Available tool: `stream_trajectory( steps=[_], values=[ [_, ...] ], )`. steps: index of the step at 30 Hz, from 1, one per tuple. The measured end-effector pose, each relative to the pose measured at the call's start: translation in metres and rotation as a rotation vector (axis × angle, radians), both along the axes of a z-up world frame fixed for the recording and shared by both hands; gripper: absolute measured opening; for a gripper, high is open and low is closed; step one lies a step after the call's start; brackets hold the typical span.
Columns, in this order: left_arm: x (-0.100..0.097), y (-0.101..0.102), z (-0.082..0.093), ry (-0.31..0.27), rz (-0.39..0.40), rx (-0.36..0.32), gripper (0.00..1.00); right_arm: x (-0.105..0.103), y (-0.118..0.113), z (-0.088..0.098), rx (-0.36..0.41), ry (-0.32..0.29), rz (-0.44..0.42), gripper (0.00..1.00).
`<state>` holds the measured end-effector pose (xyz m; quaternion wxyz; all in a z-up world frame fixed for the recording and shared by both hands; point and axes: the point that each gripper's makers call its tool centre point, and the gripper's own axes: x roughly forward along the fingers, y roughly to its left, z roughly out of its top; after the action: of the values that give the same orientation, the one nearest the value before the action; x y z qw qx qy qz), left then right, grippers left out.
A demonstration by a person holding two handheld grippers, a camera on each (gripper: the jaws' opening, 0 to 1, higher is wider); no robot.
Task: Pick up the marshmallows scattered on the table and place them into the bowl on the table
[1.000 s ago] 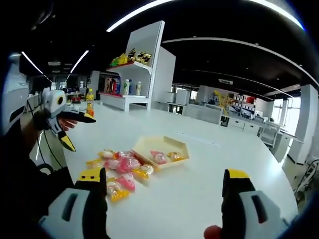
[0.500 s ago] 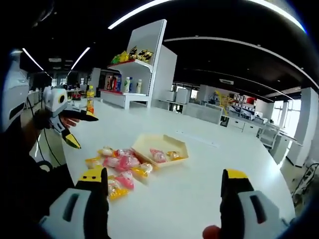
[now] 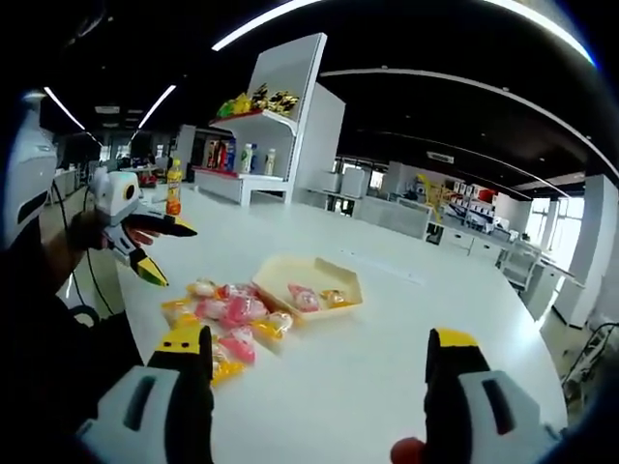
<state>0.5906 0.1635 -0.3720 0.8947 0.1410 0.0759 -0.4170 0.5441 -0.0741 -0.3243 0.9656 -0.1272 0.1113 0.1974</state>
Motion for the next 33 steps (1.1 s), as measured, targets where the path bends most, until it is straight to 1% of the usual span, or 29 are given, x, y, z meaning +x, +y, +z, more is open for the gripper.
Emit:
stream_trajectory(
  steps=[5,7,9,13,17,21,23,24,26,27,30,33],
  values=[
    [0.008,0.0,-0.005,0.015,0.019,-0.009,0.77,0.002,-0.003,0.003,-0.002,-0.006,-0.007,0.87],
    [0.011,0.002,-0.01,0.027,0.035,0.015,0.74,0.003,-0.004,0.004,-0.003,-0.008,-0.007,0.87],
    [0.013,0.002,-0.012,0.032,0.041,0.015,0.74,0.003,-0.004,0.004,-0.006,-0.007,-0.006,0.86],
    [0.017,0.001,-0.013,0.043,0.05,-0.023,0.74,0.004,-0.003,0.003,-0.014,0.0,-0.004,0.86],
    [0.023,0.001,-0.017,0.04,0.06,-0.015,0.74,0.007,-0.004,0.006,-0.02,-0.004,-0.005,0.86],
    [0.032,-0.001,-0.023,0.056,0.077,-0.016,0.74,0.007,-0.005,0.006,-0.021,-0.006,-0.01,0.86],
    [0.037,0.002,-0.028,0.041,0.097,0.02,0.73,0.007,-0.004,0.005,-0.031,0.0,-0.009,0.86],
    [0.038,0.001,-0.029,0.037,0.096,0.025,0.73,0.007,-0.004,0.005,-0.033,0.0,-0.009,0.86],
    [0.039,0.001,-0.031,0.063,0.099,0.008,0.73,0.006,-0.004,0.007,-0.033,-0.006,-0.012,0.85],
    [0.039,0.001,-0.031,0.07,0.098,0.002,0.72,0.006,-0.004,0.007,-0.032,-0.007,-0.013,0.85],
    [0.039,0.002,-0.035,0.086,0.099,0.004,0.64,0.006,-0.005,0.007,-0.037,-0.004,-0.016,0.85],
    [0.04,0.003,-0.039,0.099,0.107,0.0,0.63,0.006,-0.007,0.006,-0.044,0.0,-0.022,0.85]
  ],
)
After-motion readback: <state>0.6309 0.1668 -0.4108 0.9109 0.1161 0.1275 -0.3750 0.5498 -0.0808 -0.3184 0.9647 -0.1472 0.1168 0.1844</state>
